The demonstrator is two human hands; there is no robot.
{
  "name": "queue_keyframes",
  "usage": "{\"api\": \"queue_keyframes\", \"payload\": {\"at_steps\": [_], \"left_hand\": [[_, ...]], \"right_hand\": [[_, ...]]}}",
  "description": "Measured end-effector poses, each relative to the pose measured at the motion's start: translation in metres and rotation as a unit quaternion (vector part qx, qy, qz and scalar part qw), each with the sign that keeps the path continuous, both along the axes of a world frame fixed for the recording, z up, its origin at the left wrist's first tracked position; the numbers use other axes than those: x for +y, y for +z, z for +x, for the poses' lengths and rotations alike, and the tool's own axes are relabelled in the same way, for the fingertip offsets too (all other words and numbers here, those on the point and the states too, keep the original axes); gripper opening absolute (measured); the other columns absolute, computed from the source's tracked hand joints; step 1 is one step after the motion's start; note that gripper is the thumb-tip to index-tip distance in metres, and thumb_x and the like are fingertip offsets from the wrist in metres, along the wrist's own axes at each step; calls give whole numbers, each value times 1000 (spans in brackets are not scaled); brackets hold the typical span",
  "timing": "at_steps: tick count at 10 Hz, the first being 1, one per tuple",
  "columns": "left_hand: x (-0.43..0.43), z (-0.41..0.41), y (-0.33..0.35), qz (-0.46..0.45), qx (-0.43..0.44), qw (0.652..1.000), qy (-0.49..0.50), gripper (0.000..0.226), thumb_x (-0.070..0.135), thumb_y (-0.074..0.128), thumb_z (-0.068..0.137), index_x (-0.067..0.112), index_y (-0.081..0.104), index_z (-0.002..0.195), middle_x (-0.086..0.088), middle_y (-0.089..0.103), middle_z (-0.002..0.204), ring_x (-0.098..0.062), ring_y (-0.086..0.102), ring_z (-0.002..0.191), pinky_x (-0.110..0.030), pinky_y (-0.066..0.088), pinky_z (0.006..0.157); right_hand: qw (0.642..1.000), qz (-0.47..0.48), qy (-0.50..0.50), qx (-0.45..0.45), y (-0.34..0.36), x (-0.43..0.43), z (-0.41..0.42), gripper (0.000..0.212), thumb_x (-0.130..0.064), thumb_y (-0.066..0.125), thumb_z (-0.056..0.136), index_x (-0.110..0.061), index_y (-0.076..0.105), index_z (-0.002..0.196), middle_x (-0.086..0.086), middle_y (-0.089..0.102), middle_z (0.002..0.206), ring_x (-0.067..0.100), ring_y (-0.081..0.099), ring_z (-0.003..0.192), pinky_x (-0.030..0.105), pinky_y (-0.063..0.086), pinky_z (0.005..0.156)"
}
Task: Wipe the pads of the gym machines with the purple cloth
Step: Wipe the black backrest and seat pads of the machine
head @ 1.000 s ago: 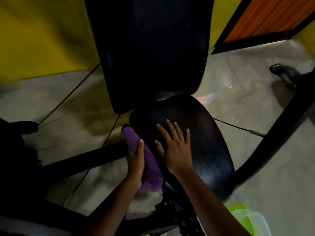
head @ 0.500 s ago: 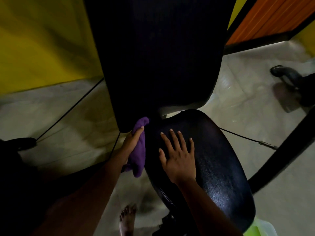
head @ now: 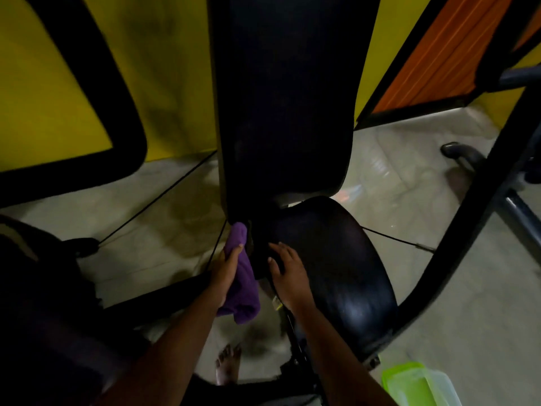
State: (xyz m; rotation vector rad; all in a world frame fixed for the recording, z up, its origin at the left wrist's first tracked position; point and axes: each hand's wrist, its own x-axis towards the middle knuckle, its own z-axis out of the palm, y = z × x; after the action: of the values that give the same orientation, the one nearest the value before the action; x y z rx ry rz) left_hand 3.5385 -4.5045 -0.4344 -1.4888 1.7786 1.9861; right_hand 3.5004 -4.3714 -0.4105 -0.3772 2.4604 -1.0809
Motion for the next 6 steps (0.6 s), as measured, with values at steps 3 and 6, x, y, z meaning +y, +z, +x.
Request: {"api": "queue_keyframes", "payload": {"at_steps": [3, 6], "left_hand": [[72, 138, 131, 87, 125, 988, 32, 85, 68, 61, 57, 18, 58, 126, -8, 64, 121, -25, 61, 112, -44, 43, 105], [141, 301, 208, 92, 184, 968, 143, 54, 56, 60, 79, 15, 64, 115, -11, 67, 114, -22, 63, 104, -36, 47, 98]], "right_hand": [[848, -384, -121, -345, 96, 19, 158, 60, -45, 62, 81, -18, 49, 133, 8, 53, 135, 21, 53, 122, 42, 37, 108], [775, -389, 28, -497, 146, 73, 273, 89, -51, 76, 65, -14, 42, 138, 18, 55, 130, 35, 53, 120, 46, 42, 101]]}}
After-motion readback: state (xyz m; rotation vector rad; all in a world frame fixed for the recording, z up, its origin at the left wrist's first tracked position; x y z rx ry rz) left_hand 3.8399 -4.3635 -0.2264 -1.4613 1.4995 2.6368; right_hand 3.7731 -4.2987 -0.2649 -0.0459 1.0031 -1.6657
